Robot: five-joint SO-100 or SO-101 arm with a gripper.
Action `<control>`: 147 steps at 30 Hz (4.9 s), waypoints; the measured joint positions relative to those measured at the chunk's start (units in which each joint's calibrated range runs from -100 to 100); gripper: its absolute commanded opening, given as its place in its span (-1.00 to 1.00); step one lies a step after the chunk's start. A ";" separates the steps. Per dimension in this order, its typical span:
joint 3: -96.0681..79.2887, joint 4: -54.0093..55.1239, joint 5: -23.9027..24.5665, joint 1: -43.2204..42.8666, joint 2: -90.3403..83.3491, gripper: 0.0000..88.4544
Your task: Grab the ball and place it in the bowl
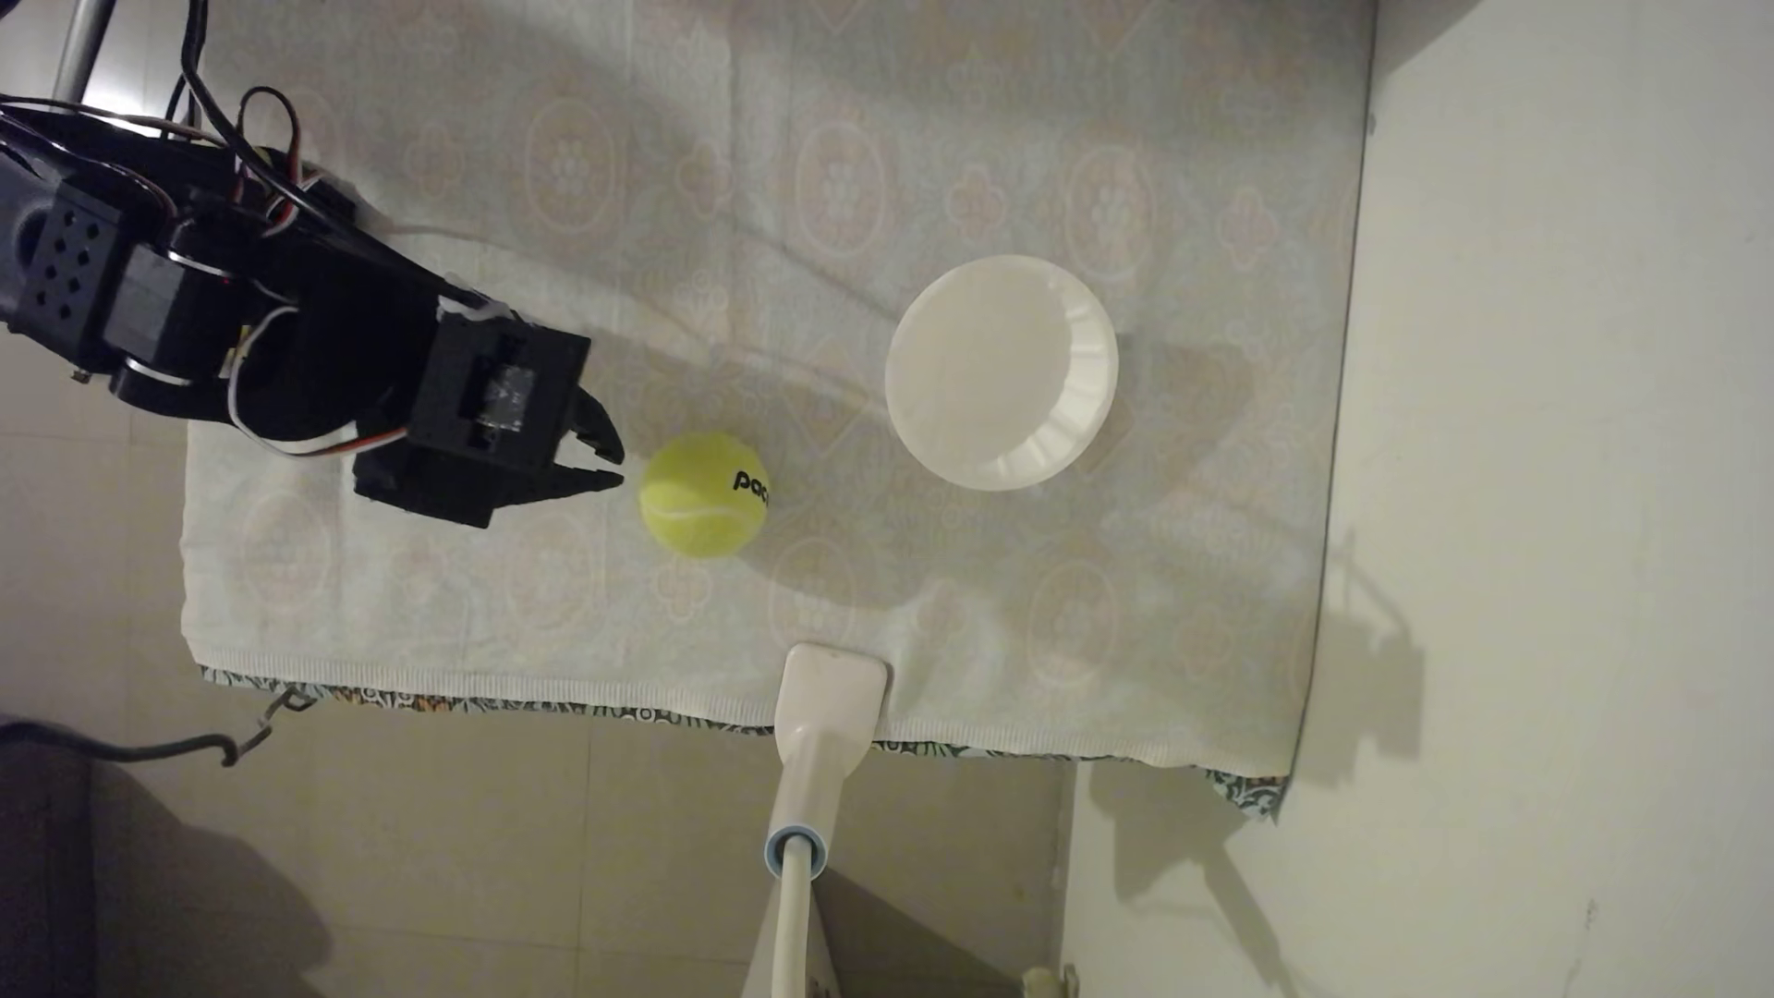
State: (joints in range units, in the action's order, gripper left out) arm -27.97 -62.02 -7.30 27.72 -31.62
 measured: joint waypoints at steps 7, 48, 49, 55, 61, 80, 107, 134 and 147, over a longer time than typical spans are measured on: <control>2.53 0.00 0.00 0.69 3.86 -0.88; 5.87 7.55 1.17 10.42 21.11 -0.11; 5.87 7.71 1.17 10.65 21.54 -0.11; 5.87 8.86 1.17 10.54 24.02 -0.12; 6.60 9.60 1.17 11.23 27.54 -0.12; 8.40 13.29 1.27 12.26 35.95 -0.13; 7.77 16.65 2.44 10.54 39.64 -0.15; 2.71 17.56 1.90 10.88 37.15 -0.54; 0.72 15.91 1.17 5.73 28.49 -0.51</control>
State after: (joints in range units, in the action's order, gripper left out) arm -27.25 -46.10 -6.13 33.45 -3.13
